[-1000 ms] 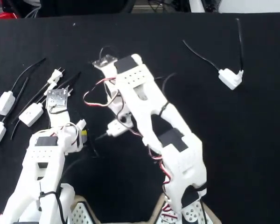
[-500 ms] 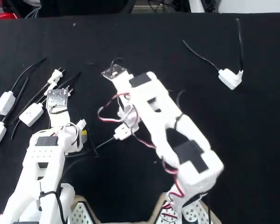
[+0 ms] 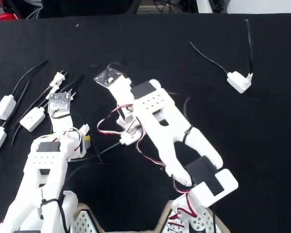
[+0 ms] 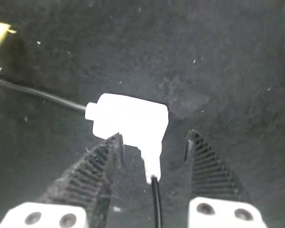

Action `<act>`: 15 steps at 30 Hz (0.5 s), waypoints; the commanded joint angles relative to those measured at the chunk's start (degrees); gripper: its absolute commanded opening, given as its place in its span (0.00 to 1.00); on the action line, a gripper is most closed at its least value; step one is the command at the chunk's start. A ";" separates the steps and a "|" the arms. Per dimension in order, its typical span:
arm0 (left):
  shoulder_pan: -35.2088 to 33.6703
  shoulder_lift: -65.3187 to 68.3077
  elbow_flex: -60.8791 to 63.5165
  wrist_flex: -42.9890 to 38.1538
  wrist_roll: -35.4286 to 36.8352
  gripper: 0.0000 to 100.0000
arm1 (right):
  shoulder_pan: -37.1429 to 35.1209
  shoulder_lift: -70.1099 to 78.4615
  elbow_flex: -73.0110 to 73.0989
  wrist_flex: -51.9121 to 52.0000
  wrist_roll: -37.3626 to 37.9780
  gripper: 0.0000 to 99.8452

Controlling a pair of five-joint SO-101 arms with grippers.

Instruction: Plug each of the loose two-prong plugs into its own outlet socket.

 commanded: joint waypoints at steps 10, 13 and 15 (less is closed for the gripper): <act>-1.01 -1.32 -0.22 -0.35 -0.44 0.22 | -6.15 -2.95 -3.65 9.41 42.11 0.20; -1.01 -1.23 -0.22 -0.35 -0.44 0.22 | -5.89 -2.95 -0.22 8.53 48.44 0.20; -1.01 -1.23 -0.22 -0.35 -0.44 0.22 | -5.89 -2.95 2.86 5.80 50.73 0.20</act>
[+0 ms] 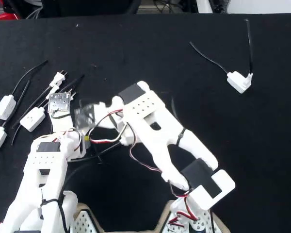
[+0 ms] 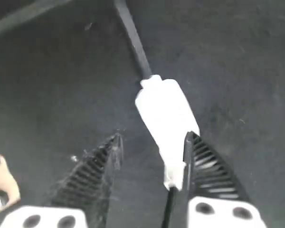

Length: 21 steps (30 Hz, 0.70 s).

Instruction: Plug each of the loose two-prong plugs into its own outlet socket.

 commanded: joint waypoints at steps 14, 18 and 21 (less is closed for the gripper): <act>-1.10 -1.14 -0.22 -0.35 -0.44 0.22 | -0.35 -3.47 13.14 -18.99 5.98 0.20; -1.10 -1.14 -0.22 -0.35 -0.44 0.22 | -0.35 -3.12 13.05 -19.08 6.15 0.20; -1.10 -1.14 -0.22 -0.35 -0.44 0.22 | -0.35 -2.77 13.49 -19.52 6.24 0.20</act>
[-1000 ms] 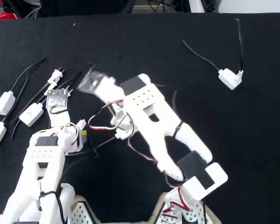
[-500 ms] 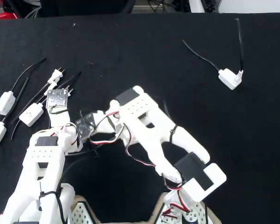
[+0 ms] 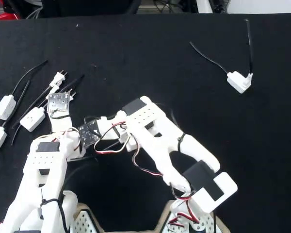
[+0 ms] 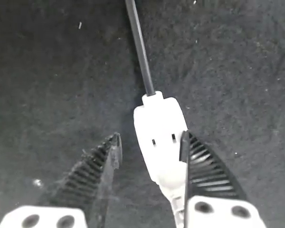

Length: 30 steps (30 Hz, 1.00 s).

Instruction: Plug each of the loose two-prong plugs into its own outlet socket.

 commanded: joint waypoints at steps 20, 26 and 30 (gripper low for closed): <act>-0.66 -1.23 -0.22 -0.26 -0.35 0.22 | 10.37 5.32 -3.03 -9.23 -4.75 0.00; -0.66 -1.23 -0.22 -0.26 -0.35 0.22 | 21.45 5.23 -12.09 -9.93 -20.75 0.01; -0.66 -1.23 -0.22 -0.26 -0.35 0.22 | 29.80 5.85 -19.47 -8.88 -39.38 0.01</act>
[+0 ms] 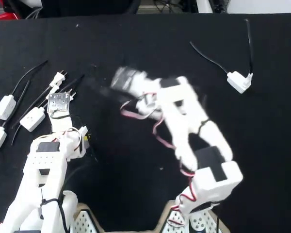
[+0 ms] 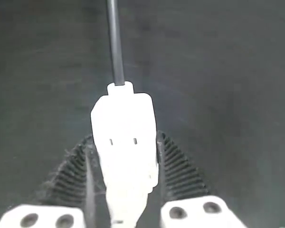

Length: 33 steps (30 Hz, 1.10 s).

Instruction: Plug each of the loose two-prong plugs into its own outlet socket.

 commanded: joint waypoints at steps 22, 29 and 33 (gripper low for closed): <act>-0.66 -1.23 -0.22 -0.26 -0.35 0.22 | 23.91 31.16 -57.54 24.70 -36.22 0.01; -0.66 -1.14 -0.22 -0.26 -0.35 0.22 | 24.09 45.85 -75.65 27.96 -36.31 0.01; -0.66 -1.05 -0.22 -0.26 -0.35 0.22 | 26.46 52.09 -84.26 29.10 -35.87 0.01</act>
